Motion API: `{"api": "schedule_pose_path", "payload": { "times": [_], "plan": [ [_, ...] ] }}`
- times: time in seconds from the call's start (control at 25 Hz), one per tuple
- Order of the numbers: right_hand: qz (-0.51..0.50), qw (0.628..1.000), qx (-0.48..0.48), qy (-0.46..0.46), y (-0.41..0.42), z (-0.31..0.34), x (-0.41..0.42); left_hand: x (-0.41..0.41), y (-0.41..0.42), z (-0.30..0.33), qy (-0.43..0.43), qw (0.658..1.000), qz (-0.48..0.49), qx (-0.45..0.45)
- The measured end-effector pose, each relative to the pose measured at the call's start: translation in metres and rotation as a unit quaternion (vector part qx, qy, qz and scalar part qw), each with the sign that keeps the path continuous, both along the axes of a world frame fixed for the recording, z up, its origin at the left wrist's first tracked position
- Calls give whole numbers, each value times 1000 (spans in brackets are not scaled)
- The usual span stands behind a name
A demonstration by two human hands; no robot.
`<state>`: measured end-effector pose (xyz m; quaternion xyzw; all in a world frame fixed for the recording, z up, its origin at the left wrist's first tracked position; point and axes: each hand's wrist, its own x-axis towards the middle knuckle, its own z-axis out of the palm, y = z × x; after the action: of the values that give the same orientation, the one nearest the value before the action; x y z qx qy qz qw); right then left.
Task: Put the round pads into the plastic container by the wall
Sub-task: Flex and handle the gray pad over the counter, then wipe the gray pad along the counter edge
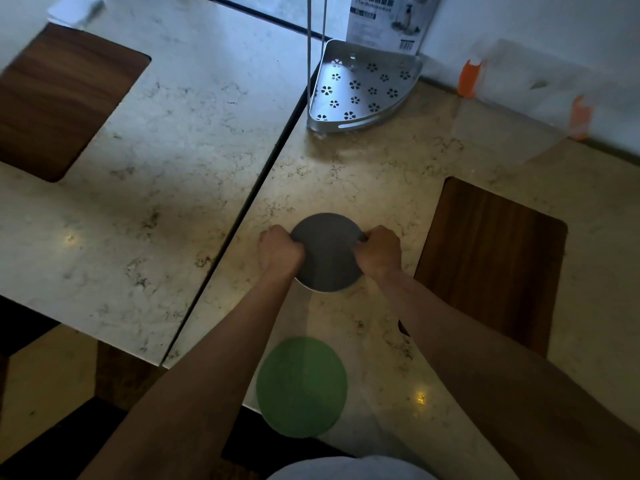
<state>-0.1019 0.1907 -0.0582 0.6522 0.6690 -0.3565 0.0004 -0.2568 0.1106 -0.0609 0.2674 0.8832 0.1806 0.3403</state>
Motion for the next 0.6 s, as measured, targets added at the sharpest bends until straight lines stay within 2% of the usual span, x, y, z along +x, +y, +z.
{"api": "schedule_pose_path", "payload": {
  "times": [0.12,0.32,0.6],
  "plan": [
    [-17,999,-28,20,-1,1,3,-7,-2,3,-36,999,7,9],
    [-25,997,-15,77,-13,5,21,-8,-15,10,-76,995,43,46],
    [-44,983,-83,156,-69,4,54,9,-89,29,-90,990,61,95]
  ]
}}
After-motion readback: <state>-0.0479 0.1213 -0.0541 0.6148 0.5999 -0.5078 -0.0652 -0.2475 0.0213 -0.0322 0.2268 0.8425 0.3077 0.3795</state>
